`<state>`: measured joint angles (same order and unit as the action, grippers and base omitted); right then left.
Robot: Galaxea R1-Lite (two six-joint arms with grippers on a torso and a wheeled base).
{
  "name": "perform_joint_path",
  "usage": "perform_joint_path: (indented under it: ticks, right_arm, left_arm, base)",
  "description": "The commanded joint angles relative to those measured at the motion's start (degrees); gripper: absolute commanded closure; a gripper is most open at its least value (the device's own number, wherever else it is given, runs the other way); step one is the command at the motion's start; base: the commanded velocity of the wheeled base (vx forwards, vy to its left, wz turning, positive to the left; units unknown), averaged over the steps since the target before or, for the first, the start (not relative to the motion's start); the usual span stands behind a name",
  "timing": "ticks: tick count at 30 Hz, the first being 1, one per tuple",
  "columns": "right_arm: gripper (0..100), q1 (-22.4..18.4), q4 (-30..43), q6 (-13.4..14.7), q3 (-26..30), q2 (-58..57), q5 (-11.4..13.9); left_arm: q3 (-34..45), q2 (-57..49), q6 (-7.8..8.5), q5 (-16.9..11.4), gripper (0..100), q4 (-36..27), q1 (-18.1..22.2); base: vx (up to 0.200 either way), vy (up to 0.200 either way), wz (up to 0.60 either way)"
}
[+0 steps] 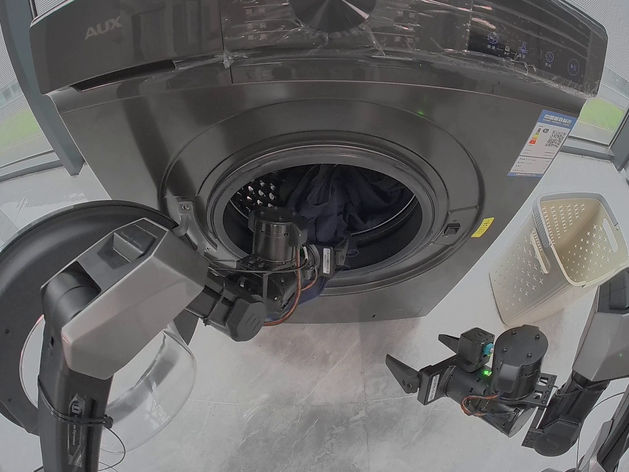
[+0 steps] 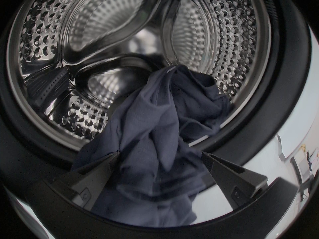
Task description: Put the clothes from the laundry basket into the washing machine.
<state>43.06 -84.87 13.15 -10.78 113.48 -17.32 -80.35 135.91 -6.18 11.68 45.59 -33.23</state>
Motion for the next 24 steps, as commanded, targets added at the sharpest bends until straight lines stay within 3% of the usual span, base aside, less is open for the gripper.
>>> perform_joint_path:
  ticks: [1, 7, 8, 14, 22, 24]
  right_arm:
    - [0, 0.4, 0.0, 0.0, 0.0, 0.2, 0.0]
    - [0, 0.4, 0.0, 0.0, -0.1, 0.2, 0.0]
    - [0, 0.4, 0.0, 0.0, -0.1, 0.2, 0.0]
    - [0, 0.8, 0.0, 0.0, -0.3, 0.2, 0.0]
    - [0, 1.2, 0.0, -0.1, -0.3, -0.5, -0.1]
    - [0, 1.2, 0.0, -0.1, -0.5, -0.4, 0.0]
  left_arm:
    - [7.0, -5.0, 1.0, -1.2, 0, -1.8, 0.5]
    - [6.2, -2.7, 2.23, -1.5, 0, -1.2, 1.6]
    - [6.0, -2.5, 2.58, -1.5, 100, -1.4, 1.8]
    - [3.8, -1.1, 2.75, -1.7, 100, -1.5, 2.3]
    - [-4.0, 1.9, 1.35, -1.0, 100, 2.7, 1.7]
    - [-6.0, 2.0, 0.38, -1.0, 100, 2.8, 1.7]
  base:
    - [0.0, 0.0, 0.0]
    - [0.0, 0.0, 0.0]
    - [0.0, 0.0, 0.0]
    - [0.0, 0.0, 0.0]
    - [0.0, 0.0, 0.0]
    - [0.0, 0.0, 0.0]
